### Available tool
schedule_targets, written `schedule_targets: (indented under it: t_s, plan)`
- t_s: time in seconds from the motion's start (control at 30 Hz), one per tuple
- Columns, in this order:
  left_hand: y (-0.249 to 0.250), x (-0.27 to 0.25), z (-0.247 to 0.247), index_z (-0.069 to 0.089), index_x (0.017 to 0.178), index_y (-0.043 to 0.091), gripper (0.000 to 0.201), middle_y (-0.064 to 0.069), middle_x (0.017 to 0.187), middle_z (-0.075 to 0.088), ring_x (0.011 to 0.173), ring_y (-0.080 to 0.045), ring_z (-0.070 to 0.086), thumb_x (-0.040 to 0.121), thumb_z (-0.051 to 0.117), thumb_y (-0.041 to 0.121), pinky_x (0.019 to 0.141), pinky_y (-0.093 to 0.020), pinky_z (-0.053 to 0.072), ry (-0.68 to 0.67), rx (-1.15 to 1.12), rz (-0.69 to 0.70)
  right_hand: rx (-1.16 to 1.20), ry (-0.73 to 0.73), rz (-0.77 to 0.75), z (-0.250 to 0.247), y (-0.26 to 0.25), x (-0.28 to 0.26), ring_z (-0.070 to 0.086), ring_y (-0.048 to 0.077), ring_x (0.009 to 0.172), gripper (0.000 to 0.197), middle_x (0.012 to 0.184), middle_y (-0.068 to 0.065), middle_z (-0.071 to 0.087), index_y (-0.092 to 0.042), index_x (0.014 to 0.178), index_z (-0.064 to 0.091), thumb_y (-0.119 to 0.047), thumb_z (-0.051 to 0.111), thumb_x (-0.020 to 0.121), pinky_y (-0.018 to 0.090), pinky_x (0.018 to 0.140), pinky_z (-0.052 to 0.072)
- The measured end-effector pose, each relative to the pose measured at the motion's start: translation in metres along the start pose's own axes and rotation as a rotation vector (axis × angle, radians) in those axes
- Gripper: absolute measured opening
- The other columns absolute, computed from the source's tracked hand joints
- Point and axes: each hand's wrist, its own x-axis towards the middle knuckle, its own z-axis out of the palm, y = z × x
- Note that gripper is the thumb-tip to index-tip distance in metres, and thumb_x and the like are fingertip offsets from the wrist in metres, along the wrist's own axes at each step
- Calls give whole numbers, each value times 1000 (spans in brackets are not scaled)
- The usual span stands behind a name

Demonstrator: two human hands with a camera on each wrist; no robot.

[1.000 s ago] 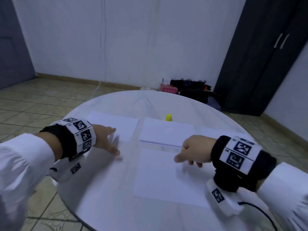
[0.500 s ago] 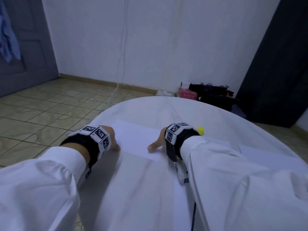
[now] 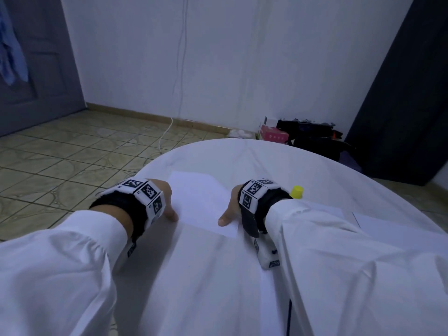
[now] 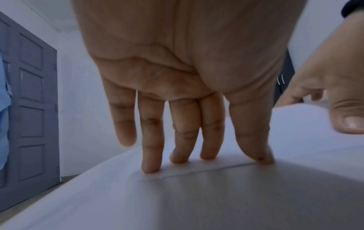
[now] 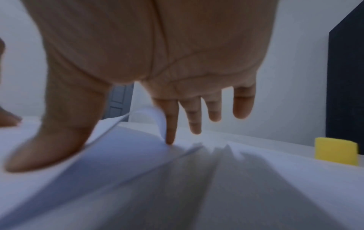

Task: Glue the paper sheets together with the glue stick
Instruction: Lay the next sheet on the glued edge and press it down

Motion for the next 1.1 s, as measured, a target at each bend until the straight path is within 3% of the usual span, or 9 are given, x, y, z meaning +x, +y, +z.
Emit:
schedule_targets:
  t_s: [0.13,0.3,0.4,0.5,0.57,0.7,0.8,0.93,1.1]
  plan:
    - [-2,-5,2,58,77,14,47,-1,79,60,90,-23,63,75,68,61,80,-29,48,17,-52,-6,107,101,37,2,-12,-10,59,16,59,26,64,-3,61,-17,72,62,-39,75,66,21,58,48]
    - [-3,-18,3,66,114,12,50,-5,114,66,109,-21,60,86,60,54,81,-26,41,5,-142,-19,478,94,59,10,-25,-21,64,28,90,26,97,6,68,-11,71,51,-28,71,73,35,88,50]
    - [-12,-32,1,60,124,16,45,-3,132,56,122,-21,50,93,53,47,95,-25,36,26,-285,15,738,136,43,13,-24,-37,62,29,91,22,94,9,61,-9,74,46,-17,62,87,34,77,50]
    - [-31,-44,-3,58,118,16,35,-7,132,52,120,-25,49,88,67,31,91,-27,35,217,-627,-9,959,128,52,10,-14,-67,67,31,77,34,70,9,55,3,120,45,-13,55,93,29,53,43]
    - [-40,-51,-7,58,105,22,25,-6,125,54,113,-24,51,84,71,24,89,-31,36,282,-869,25,1047,132,16,10,3,-87,67,30,73,45,72,8,53,-1,133,36,-13,55,94,28,50,42]
    - [-21,-83,-23,62,83,18,18,4,74,63,61,-7,53,88,62,0,58,-19,42,114,-1239,232,1204,178,-1,16,51,-128,69,26,67,30,94,10,63,-5,114,46,-12,63,90,24,43,43]
    - [11,-112,-31,70,83,16,19,11,63,68,62,-6,58,84,66,-2,60,-19,42,75,-1163,324,1258,211,41,33,93,-157,68,23,62,29,97,11,67,-3,112,55,-10,67,87,23,40,41]
    - [61,-147,-27,76,85,23,14,8,79,72,69,-4,59,79,76,10,63,-18,43,50,-924,389,1249,238,137,62,148,-197,67,22,56,42,106,21,64,7,118,53,-5,71,82,22,39,44]
    - [110,-169,-4,74,83,27,12,16,70,69,56,10,57,78,78,17,59,-14,40,-98,-662,464,970,170,277,91,186,-231,64,19,54,28,80,16,66,0,97,61,-13,77,77,22,41,36]
